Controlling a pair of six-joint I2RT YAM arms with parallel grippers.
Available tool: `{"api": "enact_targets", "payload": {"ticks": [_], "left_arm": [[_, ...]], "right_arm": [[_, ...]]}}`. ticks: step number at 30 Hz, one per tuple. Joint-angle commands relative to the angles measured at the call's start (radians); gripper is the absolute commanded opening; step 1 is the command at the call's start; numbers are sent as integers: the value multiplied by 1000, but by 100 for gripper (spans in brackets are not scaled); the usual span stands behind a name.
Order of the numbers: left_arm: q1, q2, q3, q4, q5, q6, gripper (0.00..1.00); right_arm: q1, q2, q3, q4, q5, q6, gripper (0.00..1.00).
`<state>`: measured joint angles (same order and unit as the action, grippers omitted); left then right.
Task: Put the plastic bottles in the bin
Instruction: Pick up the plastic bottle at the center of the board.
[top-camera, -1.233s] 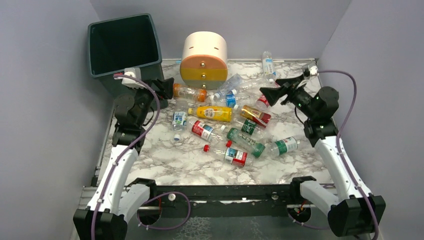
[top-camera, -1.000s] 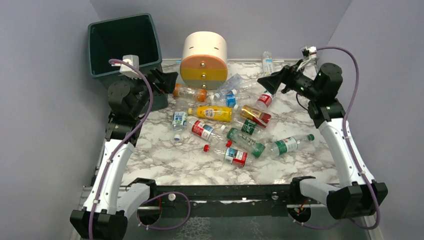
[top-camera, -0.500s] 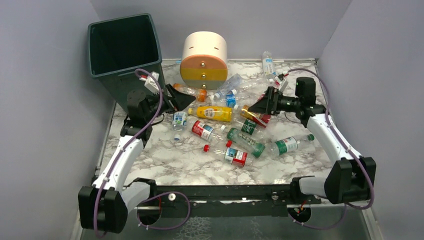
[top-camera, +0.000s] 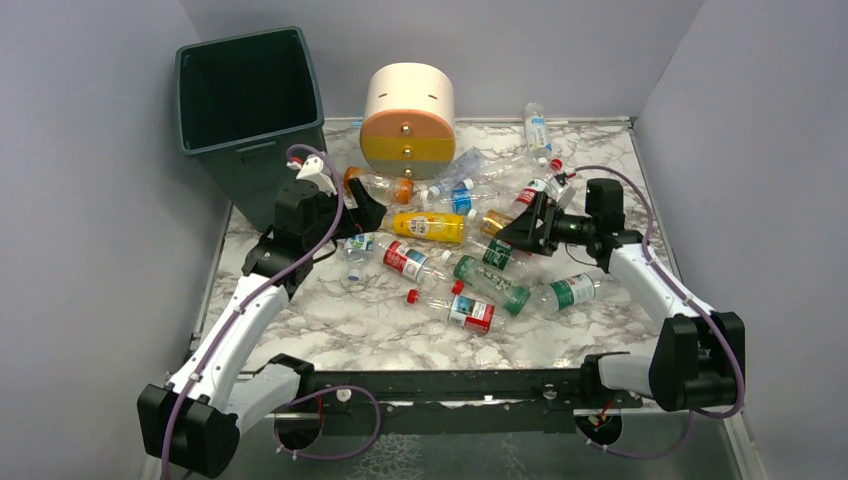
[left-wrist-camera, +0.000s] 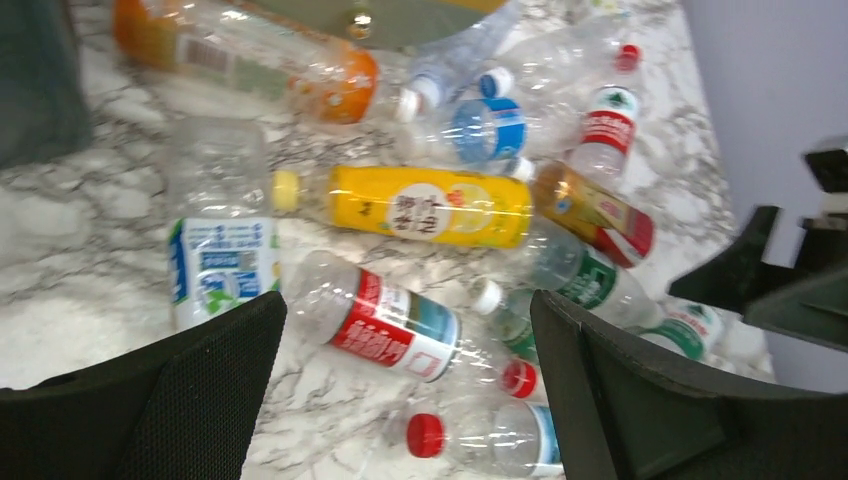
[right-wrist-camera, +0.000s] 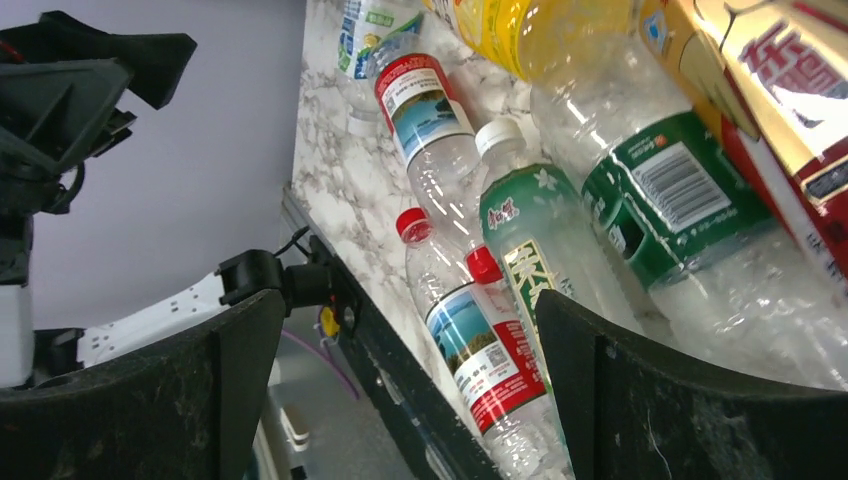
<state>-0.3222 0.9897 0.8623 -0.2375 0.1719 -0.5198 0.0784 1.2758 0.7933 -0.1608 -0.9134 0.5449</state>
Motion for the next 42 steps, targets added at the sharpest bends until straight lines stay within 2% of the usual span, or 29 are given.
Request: {"api": "enact_targets", "payload": {"ticks": [1, 9, 18, 23, 42], "left_arm": [[1, 28, 7, -140, -191, 60, 99], [1, 224, 13, -152, -319, 78, 99], [1, 380, 26, -139, -373, 70, 97], [1, 429, 13, -120, -371, 52, 93], [-49, 535, 7, -74, -446, 39, 90]], "right_arm": [[-4, -91, -4, 57, 21, 25, 100], [-3, -161, 73, -117, 92, -76, 100], [-3, -182, 72, -136, 96, -92, 100], [-3, -183, 55, -119, 90, -86, 100], [-3, -168, 31, -93, 80, -81, 100]]}}
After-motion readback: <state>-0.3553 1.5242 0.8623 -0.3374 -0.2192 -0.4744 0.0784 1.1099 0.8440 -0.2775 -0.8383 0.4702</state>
